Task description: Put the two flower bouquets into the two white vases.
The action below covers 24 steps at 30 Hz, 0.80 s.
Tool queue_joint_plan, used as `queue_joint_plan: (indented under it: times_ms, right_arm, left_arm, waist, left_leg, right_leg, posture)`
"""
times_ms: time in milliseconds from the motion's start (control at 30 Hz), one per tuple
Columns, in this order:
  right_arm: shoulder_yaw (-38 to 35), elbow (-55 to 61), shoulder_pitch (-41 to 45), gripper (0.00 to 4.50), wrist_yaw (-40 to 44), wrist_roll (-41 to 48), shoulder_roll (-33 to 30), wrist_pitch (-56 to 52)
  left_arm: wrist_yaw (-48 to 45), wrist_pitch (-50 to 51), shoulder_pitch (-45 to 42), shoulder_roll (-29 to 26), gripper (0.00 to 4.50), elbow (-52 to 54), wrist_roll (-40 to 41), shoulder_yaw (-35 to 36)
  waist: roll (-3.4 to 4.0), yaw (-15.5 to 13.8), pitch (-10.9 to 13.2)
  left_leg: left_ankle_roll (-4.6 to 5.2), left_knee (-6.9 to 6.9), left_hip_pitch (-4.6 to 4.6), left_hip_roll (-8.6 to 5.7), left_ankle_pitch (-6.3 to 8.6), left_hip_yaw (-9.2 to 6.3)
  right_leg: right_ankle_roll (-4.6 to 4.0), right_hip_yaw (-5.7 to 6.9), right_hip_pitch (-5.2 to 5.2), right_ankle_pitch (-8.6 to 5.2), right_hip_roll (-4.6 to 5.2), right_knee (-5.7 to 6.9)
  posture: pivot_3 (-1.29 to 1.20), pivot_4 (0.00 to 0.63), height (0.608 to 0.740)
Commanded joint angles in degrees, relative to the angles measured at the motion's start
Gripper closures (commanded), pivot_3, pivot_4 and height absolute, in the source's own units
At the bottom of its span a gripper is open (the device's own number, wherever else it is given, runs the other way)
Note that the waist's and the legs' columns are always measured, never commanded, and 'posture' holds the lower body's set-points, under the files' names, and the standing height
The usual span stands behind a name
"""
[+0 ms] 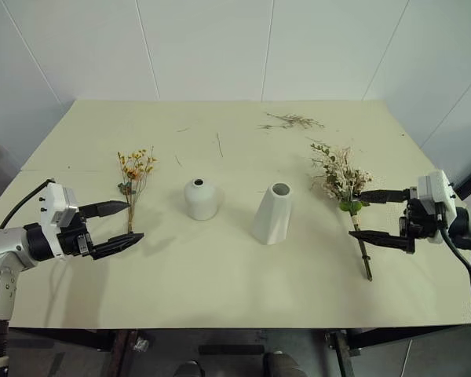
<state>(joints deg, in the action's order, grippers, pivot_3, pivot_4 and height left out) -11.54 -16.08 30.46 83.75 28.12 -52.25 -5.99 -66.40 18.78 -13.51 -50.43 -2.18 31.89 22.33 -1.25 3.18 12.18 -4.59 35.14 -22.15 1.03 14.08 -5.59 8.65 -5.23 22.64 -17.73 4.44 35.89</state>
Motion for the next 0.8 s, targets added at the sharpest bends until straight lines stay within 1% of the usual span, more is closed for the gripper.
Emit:
queue_joint_plan:
  times_ms: [33, 233, 333, 400, 467, 500, 600, 700, 800]
  right_arm:
    - [-0.7, 0.4, 1.1, 0.00, 0.6, 0.5, 0.1, 1.1]
    - [-0.9, 2.8, 1.6, 0.00, 1.0, 1.4, -1.2, -1.3]
    - [-0.1, 3.5, 4.6, 0.00, 1.7, 1.7, -1.7, -3.0]
    - [1.1, 2.1, 8.1, 0.00, 3.3, 1.2, -1.8, -3.1]
    - [2.5, -0.1, 12.0, 0.00, 4.1, 0.5, -1.0, -2.7]
    - [3.0, -1.3, 13.5, 0.00, 4.4, 0.1, -0.6, -2.1]
    - [4.9, -2.7, 16.2, 0.00, 4.6, -0.7, 0.9, -1.2]
    - [6.0, -5.3, 17.8, 0.00, 7.0, -0.6, 2.2, 0.0]
    - [6.9, -4.6, 17.8, 0.00, 7.8, 0.1, 3.2, -0.1]
  left_arm:
    - [0.1, 0.2, 0.2, -0.9, 0.03, 2.7, 1.4, 1.8]
    - [0.9, 1.3, 1.1, -1.1, 0.03, 4.0, 2.1, 2.5]
    - [2.7, 4.6, 0.3, -2.6, 0.03, 2.7, 1.6, 2.5]
    - [6.3, 11.7, -0.4, -4.8, 0.03, 3.0, 1.0, 1.3]
    - [10.4, 23.5, -2.4, -7.1, 0.03, 3.5, 3.7, 0.5]
    - [13.1, 27.0, -3.7, -7.8, 0.03, 3.7, 3.3, -0.1]
    - [17.5, 33.4, -7.4, -10.3, 0.03, 2.6, 1.2, -1.8]
    - [21.9, 45.2, -14.4, -14.1, 0.03, 2.6, -0.9, -8.5]
    - [24.8, 52.5, -21.2, -14.8, 0.03, 1.0, -2.5, -13.6]
  waist:
    - [0.00, 0.0, 0.0]
    - [0.00, -0.1, 0.0]
    - [0.02, 0.0, 0.0]
    - [0.04, 0.3, 0.0]
    - [0.05, 0.5, 0.0]
    - [0.06, 0.4, 0.1]
    - [0.06, 0.3, 0.1]
    - [-0.01, -0.1, 0.1]
    - [-0.01, 0.0, 0.1]
  left_leg:
    - [0.00, 0.00, 0.00, 0.00, 0.00, 0.00]
    - [0.00, -0.01, -0.03, 0.00, 0.01, 0.00]
    - [0.00, 0.01, -0.02, -0.01, 0.01, 0.00]
    - [-0.01, 0.01, 0.00, 0.00, 0.00, 0.01]
    - [0.00, 0.00, 0.02, 0.00, 0.00, 0.01]
    - [0.00, 0.00, 0.03, 0.01, 0.00, 0.00]
    - [0.01, -0.02, 0.02, 0.00, 0.00, -0.01]
    - [0.00, -0.03, -0.08, -0.01, 0.01, -0.07]
    - [0.00, -0.05, -0.19, -0.08, 0.01, -0.12]
  right_leg:
    - [0.00, 0.00, 0.00, 0.00, 0.00, -0.01]
    - [0.00, 0.00, 0.00, 0.00, 0.00, -0.02]
    - [0.02, 0.00, 0.00, 0.01, 0.00, 0.00]
    - [0.01, -0.01, 0.01, 0.01, 0.00, 0.01]
    - [0.01, 0.00, 0.04, 0.00, 0.00, 0.07]
    - [0.00, -0.01, 0.04, 0.00, -0.01, 0.08]
    - [0.01, 0.00, 0.04, 0.00, -0.01, 0.06]
    - [0.03, 0.03, 0.08, -0.01, -0.01, 0.03]
    - [0.10, 0.01, 0.13, -0.04, 0.00, 0.04]
  posture:
    - [0.00, 0.150, 0.740]
    - [0.00, 0.150, 0.740]
    - [0.00, 0.150, 0.740]
    - [0.00, 0.150, 0.740]
    - [0.00, 0.150, 0.740]
    - [0.00, 0.150, 0.740]
    - [0.00, 0.150, 0.740]
    - [0.00, 0.150, 0.740]
    - [0.00, 0.150, 0.740]
